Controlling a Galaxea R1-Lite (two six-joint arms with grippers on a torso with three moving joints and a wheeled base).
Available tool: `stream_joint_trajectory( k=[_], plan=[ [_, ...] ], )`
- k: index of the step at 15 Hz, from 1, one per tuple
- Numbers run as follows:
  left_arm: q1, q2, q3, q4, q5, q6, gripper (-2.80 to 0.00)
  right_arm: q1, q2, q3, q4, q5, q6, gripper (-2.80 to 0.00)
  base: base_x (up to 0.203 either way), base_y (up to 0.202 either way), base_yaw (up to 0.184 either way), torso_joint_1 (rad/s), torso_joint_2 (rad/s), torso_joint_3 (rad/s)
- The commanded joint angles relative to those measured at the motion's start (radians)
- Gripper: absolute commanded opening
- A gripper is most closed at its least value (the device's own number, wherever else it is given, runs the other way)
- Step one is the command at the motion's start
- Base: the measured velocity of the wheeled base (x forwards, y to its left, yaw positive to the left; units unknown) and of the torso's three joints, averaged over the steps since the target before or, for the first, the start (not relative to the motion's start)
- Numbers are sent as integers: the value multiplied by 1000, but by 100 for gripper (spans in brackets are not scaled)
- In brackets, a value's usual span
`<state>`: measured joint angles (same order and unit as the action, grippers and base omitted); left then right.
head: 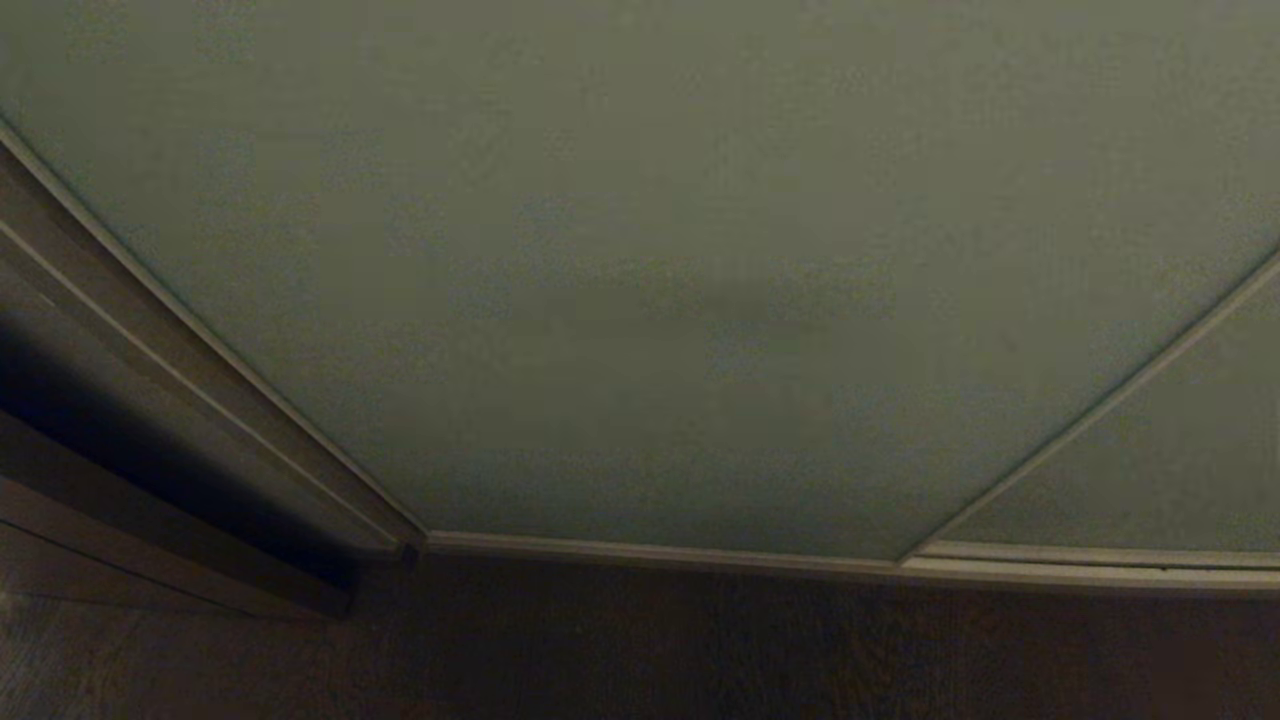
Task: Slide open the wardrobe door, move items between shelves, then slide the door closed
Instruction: Open the door
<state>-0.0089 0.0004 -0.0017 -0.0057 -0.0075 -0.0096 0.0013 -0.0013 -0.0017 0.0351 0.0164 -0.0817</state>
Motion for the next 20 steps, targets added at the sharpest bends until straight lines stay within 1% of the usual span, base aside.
stream_joint_trajectory(
  k=[1, 3, 4, 7, 8, 10, 11, 13, 17, 19, 20],
  plan=[
    [0, -2, -1, 1, 0, -1, -280, 0, 0, 0, 0, 0, -1, -280, 0, 0, 0, 0, 0, 0],
    [1, -2, -8, 9, 5, 2, -280, 0, 0, 0, 0, 0, -1, -280, 0, 0, 0, 0, 0, 0],
    [1, -1, -32, 10, 11, 7, -280, 0, 0, 0, 0, 0, -1, -280, 0, 0, 0, 0, 0, 0],
    [1, 21, -193, 37, 53, 25, -280, 0, 0, 0, 0, 0, -1, -280, 0, 0, 0, 0, 0, 0],
    [1, 35, -262, 42, 73, 58, -280, 0, 0, 0, 0, 0, -1, -280, 0, 0, 0, 0, 0, 0],
    [1, 102, -400, 37, 157, 158, -280, 0, 0, 0, 0, 0, -1, -280, 0, 0, 0, 0, 0, 0],
    [1, 158, -447, 19, 189, 185, -280, 0, 0, 0, 0, 0, -1, -280, 0, 0, 0, 0, 0, 0],
    [4, 300, -513, -86, 264, 207, -280, 0, 0, 0, 0, 0, -1, -280, 0, 0, 0, 0, 0, 0],
    [5, 644, -635, -404, 459, 220, -280, 0, 0, 0, 0, 0, -1, -280, 0, 0, 0, 0, 0, 0],
    [6, 791, -709, -530, 529, 217, -280, 0, 0, 0, 0, 0, -1, -280, 0, 0, 0, 0, 0, 0],
    [6, 863, -768, -590, 559, 213, -280, 0, 0, 0, 0, 0, -1, -280, 0, 0, 0, 0, 0, 0]
  ],
)
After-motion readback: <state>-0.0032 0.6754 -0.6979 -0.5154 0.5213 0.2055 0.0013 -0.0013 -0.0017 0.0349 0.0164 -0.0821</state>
